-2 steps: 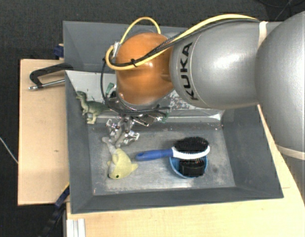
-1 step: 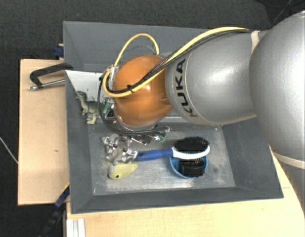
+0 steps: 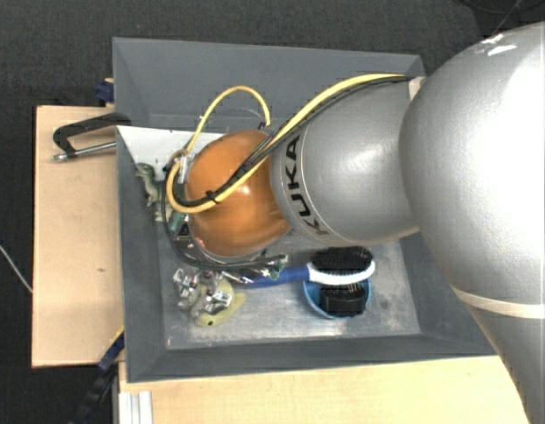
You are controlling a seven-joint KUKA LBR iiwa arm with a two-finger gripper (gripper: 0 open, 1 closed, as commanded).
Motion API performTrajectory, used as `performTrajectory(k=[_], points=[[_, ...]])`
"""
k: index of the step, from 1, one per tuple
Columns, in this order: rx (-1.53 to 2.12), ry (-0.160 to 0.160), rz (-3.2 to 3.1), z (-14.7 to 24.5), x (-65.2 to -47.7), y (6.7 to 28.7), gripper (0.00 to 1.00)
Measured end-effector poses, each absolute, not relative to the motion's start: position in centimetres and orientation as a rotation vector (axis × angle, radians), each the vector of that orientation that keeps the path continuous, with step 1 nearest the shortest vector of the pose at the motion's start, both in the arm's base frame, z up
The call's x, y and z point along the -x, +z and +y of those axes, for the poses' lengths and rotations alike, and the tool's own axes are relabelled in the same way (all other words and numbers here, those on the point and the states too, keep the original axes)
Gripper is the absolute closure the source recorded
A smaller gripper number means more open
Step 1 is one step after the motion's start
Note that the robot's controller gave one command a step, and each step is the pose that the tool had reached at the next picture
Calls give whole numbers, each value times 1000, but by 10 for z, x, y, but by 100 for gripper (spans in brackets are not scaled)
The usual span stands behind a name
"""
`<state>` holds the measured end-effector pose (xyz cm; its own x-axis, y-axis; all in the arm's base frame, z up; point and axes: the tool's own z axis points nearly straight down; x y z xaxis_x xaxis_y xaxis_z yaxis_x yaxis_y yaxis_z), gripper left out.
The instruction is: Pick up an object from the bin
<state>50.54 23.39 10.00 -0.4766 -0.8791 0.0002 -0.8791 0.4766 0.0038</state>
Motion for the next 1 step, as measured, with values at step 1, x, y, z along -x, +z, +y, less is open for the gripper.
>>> performTrajectory(k=[1], points=[[-1592, 3, -2721, 196, -537, 136, 100]])
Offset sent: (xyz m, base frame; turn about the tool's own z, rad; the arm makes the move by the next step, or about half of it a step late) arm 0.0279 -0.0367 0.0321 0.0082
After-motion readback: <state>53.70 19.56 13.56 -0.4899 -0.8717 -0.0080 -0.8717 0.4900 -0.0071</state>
